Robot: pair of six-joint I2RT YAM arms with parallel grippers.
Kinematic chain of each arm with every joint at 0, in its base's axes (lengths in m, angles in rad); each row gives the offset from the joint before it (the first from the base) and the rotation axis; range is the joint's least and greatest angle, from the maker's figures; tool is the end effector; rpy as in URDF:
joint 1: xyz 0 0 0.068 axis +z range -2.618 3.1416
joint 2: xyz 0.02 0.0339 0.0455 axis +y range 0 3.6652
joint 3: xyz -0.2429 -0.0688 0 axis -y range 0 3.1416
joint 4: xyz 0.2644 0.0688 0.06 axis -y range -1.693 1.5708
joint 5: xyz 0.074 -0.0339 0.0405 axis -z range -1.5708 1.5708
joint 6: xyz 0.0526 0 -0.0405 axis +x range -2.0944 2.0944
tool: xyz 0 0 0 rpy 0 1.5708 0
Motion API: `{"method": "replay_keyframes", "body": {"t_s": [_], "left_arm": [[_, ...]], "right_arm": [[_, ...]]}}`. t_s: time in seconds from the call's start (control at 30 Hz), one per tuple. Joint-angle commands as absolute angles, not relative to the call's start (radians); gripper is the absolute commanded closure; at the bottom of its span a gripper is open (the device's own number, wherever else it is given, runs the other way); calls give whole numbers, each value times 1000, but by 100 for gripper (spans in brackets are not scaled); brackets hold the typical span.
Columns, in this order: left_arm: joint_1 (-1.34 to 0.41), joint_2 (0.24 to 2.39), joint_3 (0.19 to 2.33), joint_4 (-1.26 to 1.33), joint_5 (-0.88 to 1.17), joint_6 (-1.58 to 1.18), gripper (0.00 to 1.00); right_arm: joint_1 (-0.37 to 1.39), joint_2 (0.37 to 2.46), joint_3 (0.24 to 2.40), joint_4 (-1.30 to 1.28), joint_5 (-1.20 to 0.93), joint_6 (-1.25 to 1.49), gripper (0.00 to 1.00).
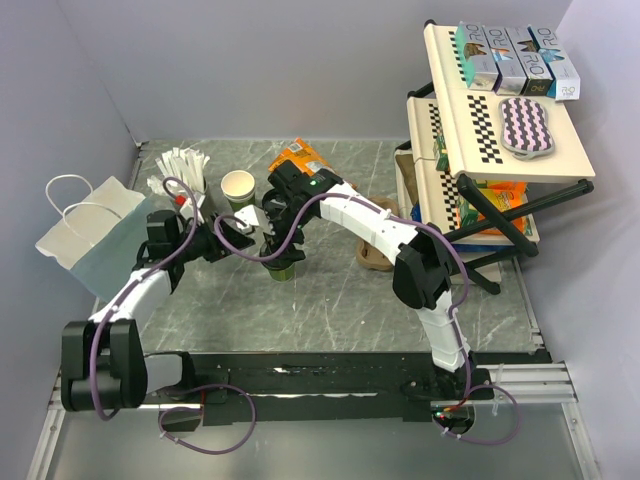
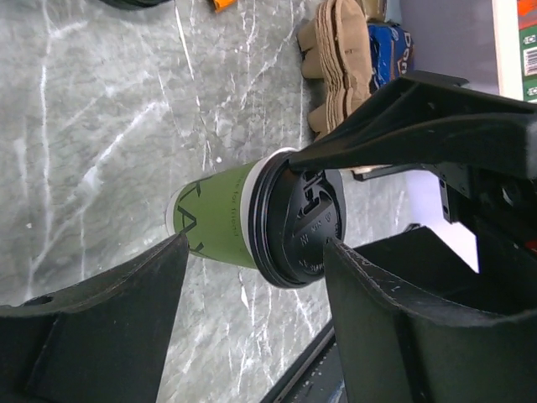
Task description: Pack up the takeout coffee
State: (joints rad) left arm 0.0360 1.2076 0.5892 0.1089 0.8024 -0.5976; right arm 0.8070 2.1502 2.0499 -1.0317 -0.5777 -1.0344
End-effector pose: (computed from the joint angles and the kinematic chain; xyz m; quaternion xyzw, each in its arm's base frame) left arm 0.2816 -0.0277 0.1822 -0.0595 0.8161 -0.4527 0.3543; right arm 0.3059 0.3609 0.2431 -0.7823 0.5169 0.2526 0.2388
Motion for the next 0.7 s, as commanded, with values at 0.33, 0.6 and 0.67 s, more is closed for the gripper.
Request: {"method": "replay_keyframes", "body": {"t_s": [0.33, 0.6, 0.67], "left_arm": [[6, 1339, 635, 221, 900, -632, 30], [-48, 1358, 650, 213, 913, -614, 32], [-55, 1358, 660, 209, 911, -609, 32]], "right_arm": [[793, 2109, 1976, -950, -594, -974, 11], [790, 2086, 1959, -937, -588, -960, 11], [787, 2079, 1954, -936, -581, -960, 11]]}}
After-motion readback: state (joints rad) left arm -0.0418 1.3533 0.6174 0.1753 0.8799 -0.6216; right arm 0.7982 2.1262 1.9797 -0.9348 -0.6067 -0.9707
